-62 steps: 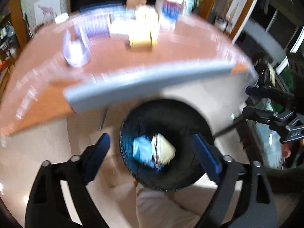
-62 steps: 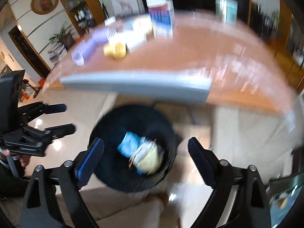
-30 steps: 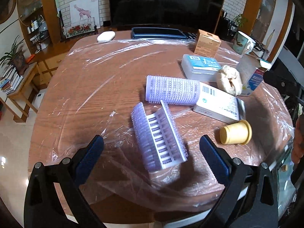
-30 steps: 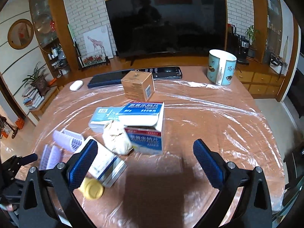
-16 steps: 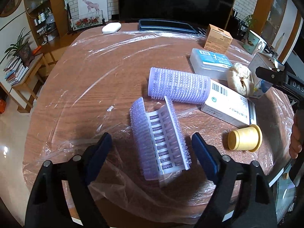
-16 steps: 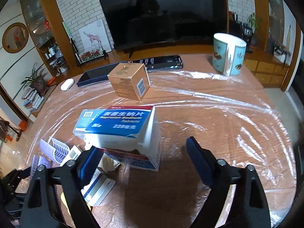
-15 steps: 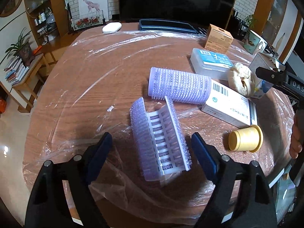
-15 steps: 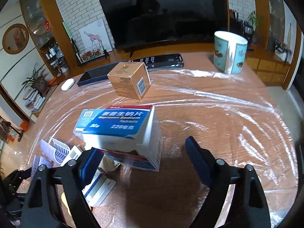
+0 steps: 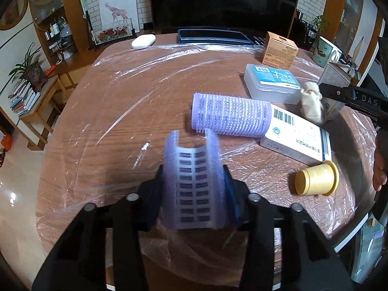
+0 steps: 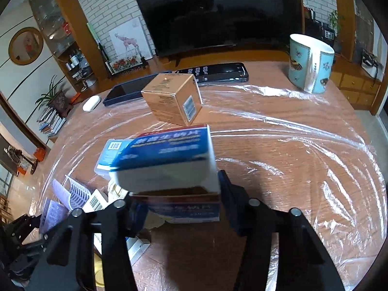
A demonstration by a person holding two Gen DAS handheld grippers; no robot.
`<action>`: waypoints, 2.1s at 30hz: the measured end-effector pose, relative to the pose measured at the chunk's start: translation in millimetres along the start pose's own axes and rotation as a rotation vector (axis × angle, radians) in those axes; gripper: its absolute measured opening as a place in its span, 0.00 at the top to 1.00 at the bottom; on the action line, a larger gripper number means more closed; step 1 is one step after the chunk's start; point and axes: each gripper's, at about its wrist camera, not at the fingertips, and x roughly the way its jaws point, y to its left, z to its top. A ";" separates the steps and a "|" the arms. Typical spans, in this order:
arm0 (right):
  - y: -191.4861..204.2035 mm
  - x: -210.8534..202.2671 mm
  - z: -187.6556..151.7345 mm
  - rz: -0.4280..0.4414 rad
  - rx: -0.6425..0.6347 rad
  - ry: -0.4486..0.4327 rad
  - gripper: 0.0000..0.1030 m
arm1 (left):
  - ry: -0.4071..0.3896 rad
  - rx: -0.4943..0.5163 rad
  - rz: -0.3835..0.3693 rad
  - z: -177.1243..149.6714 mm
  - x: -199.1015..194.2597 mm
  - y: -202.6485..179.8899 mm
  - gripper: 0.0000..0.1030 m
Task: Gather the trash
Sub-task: 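Grasp the purple bristled roller with the left tool while the right tool grasps the Naproxen box, then carry the purple roller and Naproxen box over the black trash bin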
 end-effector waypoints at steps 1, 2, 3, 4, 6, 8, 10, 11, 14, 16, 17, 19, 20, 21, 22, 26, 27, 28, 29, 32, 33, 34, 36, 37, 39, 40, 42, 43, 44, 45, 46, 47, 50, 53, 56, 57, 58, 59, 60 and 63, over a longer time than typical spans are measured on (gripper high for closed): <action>-0.4 -2.0 -0.3 0.006 -0.003 -0.002 0.55 | -0.001 -0.005 -0.005 0.0 -0.2 0.9 0.57; -0.5 -5.0 -0.7 0.019 -0.002 -0.004 0.55 | -0.003 -0.012 -0.012 -0.1 -1.0 2.2 0.57; -2.3 -7.5 -0.9 0.024 0.001 -0.005 0.55 | -0.004 -0.016 -0.014 -0.2 -1.6 3.0 0.57; -3.3 -9.6 -1.7 0.030 0.005 -0.006 0.55 | -0.005 -0.019 -0.017 -0.3 -2.9 3.7 0.57; -6.1 -14.3 -3.7 0.043 0.019 -0.008 0.55 | -0.016 -0.017 -0.013 -0.5 -6.8 3.9 0.57; -8.5 -20.3 -4.8 0.052 0.028 -0.017 0.55 | -0.032 -0.011 0.000 -0.2 -11.2 4.8 0.57; -12.0 -28.1 -6.3 0.065 0.042 -0.028 0.55 | -0.044 -0.019 0.005 0.1 -16.0 8.7 0.57; -13.1 -30.6 -6.6 0.068 0.046 -0.032 0.55 | -0.049 -0.030 0.001 0.4 -18.4 11.9 0.57; -14.9 -40.3 -7.9 0.088 0.061 -0.044 0.55 | -0.062 -0.043 -0.007 1.1 -23.4 17.2 0.57; -15.3 -47.7 -10.6 0.111 0.074 -0.049 0.55 | -0.071 -0.048 -0.015 1.4 -28.0 18.5 0.57; -14.4 -50.4 -11.4 0.117 0.076 -0.051 0.55 | -0.076 -0.050 -0.023 1.8 -30.1 18.4 0.57; -11.4 -56.9 -15.0 0.123 0.072 -0.054 0.55 | -0.082 -0.051 -0.036 1.8 -33.9 17.6 0.57; -10.2 -59.1 -16.3 0.125 0.069 -0.053 0.55 | -0.087 -0.049 -0.042 1.7 -35.8 16.6 0.57; -8.4 -61.9 -18.5 0.129 0.067 -0.052 0.55 | -0.092 -0.045 -0.048 1.9 -38.0 15.5 0.57; -7.9 -63.6 -19.8 0.132 0.067 -0.051 0.55 | -0.095 -0.042 -0.053 1.7 -39.3 14.7 0.57; -2.8 -71.5 -29.2 0.144 0.071 -0.043 0.55 | -0.098 -0.030 -0.080 -0.2 -43.4 9.0 0.57; -1.6 -73.3 -31.6 0.146 0.074 -0.041 0.55 | -0.096 -0.030 -0.090 -0.9 -43.9 8.1 0.57; -0.8 -74.6 -33.8 0.146 0.074 -0.040 0.55 | -0.096 -0.027 -0.098 -2.0 -44.7 7.5 0.57; 1.2 -76.9 -36.7 0.145 0.073 -0.041 0.55 | -0.096 -0.024 -0.102 -3.2 -45.6 6.8 0.57; 5.8 -82.3 -43.2 0.142 0.073 -0.042 0.55 | -0.099 -0.007 -0.122 -7.0 -48.8 3.4 0.57; 7.7 -84.8 -45.9 0.142 0.075 -0.043 0.55 | -0.100 -0.002 -0.126 -7.6 -49.4 2.3 0.57; 8.9 -86.4 -47.8 0.141 0.075 -0.044 0.55 | -0.101 0.006 -0.132 -8.4 -50.4 1.3 0.57; 11.5 -89.6 -52.5 0.136 0.078 -0.044 0.55 | -0.103 0.017 -0.144 -9.8 -52.0 0.0 0.57; 12.2 -90.4 -53.9 0.135 0.080 -0.043 0.55 | -0.103 0.021 -0.151 -9.8 -52.5 -1.0 0.57; 14.6 -93.7 -59.1 0.131 0.086 -0.043 0.55 | -0.105 0.030 -0.167 -10.7 -54.0 -1.8 0.57; 15.4 -95.0 -61.2 0.129 0.087 -0.042 0.55 | -0.106 0.036 -0.176 -10.9 -54.5 -2.4 0.57; 18.8 -98.5 -66.7 0.126 0.088 -0.039 0.55 | -0.108 0.049 -0.188 -12.0 -55.9 -3.1 0.57; 20.8 -101.0 -69.5 0.125 0.087 -0.040 0.55 | -0.109 0.056 -0.200 -12.3 -56.6 -3.7 0.57; 22.1 -103.2 -71.4 0.124 0.085 -0.041 0.55 | -0.110 0.063 -0.208 -12.5 -57.3 -4.2 0.57; 23.1 -105.4 -72.8 0.123 0.083 -0.042 0.55 | -0.111 0.070 -0.216 -12.8 -58.0 -4.9 0.57; 24.8 -108.0 -75.0 0.121 0.081 -0.045 0.55 | -0.113 0.078 -0.223 -13.3 -58.7 -5.6 0.57; 26.7 -112.1 -78.0 0.121 0.081 -0.049 0.55 | -0.113 0.082 -0.228 -13.7 -59.1 -6.1 0.57; 29.1 -120.8 -84.4 0.120 0.087 -0.058 0.55 | -0.115 0.099 -0.250 -14.7 -61.2 -9.0 0.57; 30.7 -128.5 -91.5 0.124 0.090 -0.064 0.55 | -0.120 0.116 -0.263 -17.2 -65.1 -12.8 0.57; 32.4 -133.8 -97.4 0.129 0.087 -0.060 0.55 | -0.122 0.127 -0.271 -19.3 -69.0 -16.1 0.57; 32.3 -134.9 -98.3 0.129 0.087 -0.058 0.55 | -0.122 0.130 -0.273 -20.3 -69.6 -16.6 0.57; 31.9 -136.5 -100.2 0.132 0.088 -0.056 0.55 | -0.123 0.133 -0.275 -21.6 -71.2 -18.1 0.57; 31.3 -137.8 -101.7 0.137 0.090 -0.054 0.55 | -0.123 0.135 -0.276 -22.6 -72.3 -19.2 0.57; 30.8 -139.0 -103.3 0.142 0.092 -0.051 0.55 | -0.123 0.136 -0.277 -23.4 -73.1 -20.3 0.57; 30.8 -142.4 -109.6 0.153 0.083 -0.042 0.55 | -0.122 0.139 -0.278 -28.2 -77.0 -24.9 0.57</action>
